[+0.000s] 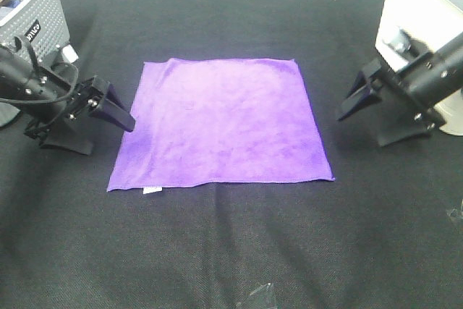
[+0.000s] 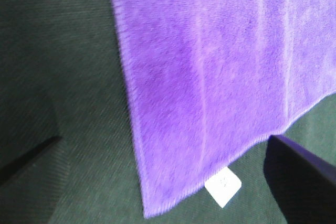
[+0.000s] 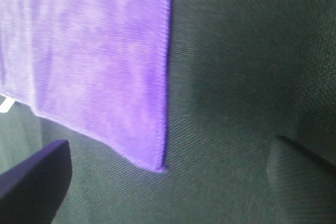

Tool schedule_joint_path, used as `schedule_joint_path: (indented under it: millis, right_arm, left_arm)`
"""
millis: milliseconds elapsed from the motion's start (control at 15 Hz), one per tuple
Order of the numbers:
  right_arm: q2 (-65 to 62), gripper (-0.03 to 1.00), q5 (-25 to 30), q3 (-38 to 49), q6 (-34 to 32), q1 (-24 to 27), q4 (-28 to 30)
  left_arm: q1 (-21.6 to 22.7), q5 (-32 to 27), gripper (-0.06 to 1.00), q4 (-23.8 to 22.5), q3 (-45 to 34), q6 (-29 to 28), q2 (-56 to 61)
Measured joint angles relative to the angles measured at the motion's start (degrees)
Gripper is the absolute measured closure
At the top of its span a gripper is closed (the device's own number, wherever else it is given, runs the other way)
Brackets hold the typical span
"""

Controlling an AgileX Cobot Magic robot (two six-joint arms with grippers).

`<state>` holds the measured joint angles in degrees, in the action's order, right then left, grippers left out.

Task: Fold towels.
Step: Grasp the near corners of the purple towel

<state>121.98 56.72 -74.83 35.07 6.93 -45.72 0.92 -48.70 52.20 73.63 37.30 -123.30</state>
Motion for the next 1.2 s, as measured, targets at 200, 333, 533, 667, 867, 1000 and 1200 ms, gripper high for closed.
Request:
schedule_joint_path:
  millis: [200, 333, 533, 667, 867, 1000, 1200]
  right_arm:
    - [2.92, 0.01, 0.11, -0.17, 1.43, 0.0, -1.55]
    - [3.44, 0.01, 0.52, -0.46, 1.6, 0.0, -2.06]
    - [3.5, 0.01, 0.57, -0.46, 1.83, 0.0, -2.18]
    - [3.5, 0.01, 0.57, -0.46, 1.83, 0.0, -2.18]
    - [3.55, 0.01, -0.29, -0.52, 1.78, -1.55, -1.95]
    - [3.72, 0.02, -1.2, -0.63, 1.6, -3.78, -1.55]
    - [5.39, 0.04, -0.86, -1.32, 1.2, -5.21, -2.75]
  left_arm:
    - [-0.69, -0.57, 0.02, 1.32, 2.12, -0.17, -2.75]
    - [-1.66, -0.34, 0.03, 2.06, 2.41, -0.11, -3.27]
    - [-2.35, -0.23, 0.04, 2.12, 2.41, -0.11, -3.27]
    - [-2.58, -0.23, 0.05, 1.03, 2.64, -1.78, -3.32]
    - [-2.98, -1.89, 0.05, -3.15, 2.98, -5.79, -3.32]
    - [-3.61, -3.21, 0.06, -5.67, 3.04, -6.82, -3.21]
    - [-4.13, -3.84, 0.06, -7.62, 3.04, -8.77, -3.09]
